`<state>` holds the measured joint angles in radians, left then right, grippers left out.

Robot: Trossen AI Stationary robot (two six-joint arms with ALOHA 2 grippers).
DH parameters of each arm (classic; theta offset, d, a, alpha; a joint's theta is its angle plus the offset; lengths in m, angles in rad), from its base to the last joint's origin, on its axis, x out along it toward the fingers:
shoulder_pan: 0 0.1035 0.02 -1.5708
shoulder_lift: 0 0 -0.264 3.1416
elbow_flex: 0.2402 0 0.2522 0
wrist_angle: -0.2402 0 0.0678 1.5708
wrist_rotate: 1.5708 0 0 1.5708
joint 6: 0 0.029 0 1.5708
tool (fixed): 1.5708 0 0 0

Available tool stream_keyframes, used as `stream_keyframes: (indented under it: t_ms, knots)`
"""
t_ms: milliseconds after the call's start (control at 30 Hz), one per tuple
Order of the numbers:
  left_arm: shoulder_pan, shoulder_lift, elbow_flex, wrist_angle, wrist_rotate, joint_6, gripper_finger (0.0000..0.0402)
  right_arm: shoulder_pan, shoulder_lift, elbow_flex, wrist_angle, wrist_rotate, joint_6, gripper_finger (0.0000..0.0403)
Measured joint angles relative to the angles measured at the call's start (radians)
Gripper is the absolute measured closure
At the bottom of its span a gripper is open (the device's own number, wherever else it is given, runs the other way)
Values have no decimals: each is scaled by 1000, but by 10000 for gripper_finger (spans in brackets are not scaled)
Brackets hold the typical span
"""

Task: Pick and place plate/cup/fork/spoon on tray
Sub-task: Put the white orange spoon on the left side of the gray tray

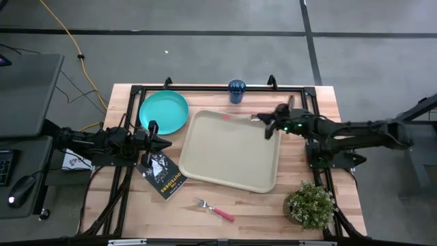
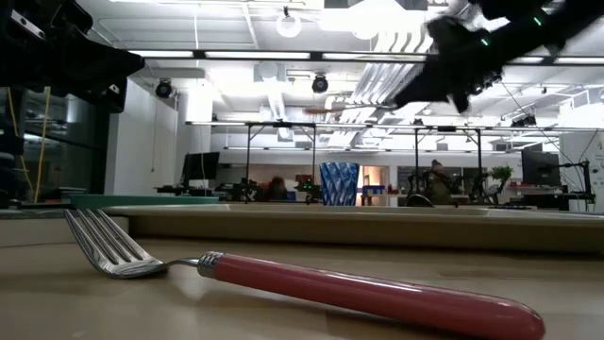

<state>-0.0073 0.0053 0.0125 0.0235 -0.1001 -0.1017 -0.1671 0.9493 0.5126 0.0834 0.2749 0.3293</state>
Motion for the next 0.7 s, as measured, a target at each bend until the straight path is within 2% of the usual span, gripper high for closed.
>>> stream_keyframes:
  t_ms: [133, 300, 400, 700]
  knots:
    - [0, 0, 0, 0, 0, 0, 402, 54, 226, 239, -166, -68, -114, 403]
    - [0, 0, 0, 0, 0, 0, 401, 49, 532, 525, -293, -324, -298, 403]
    - [0, 0, 0, 0, 0, 0, 401, 27, 696, 699, -395, -459, -379, 403]
    - [0, 0, 0, 0, 0, 0, 402, -91, 1066, 1127, -684, -699, -549, 403]
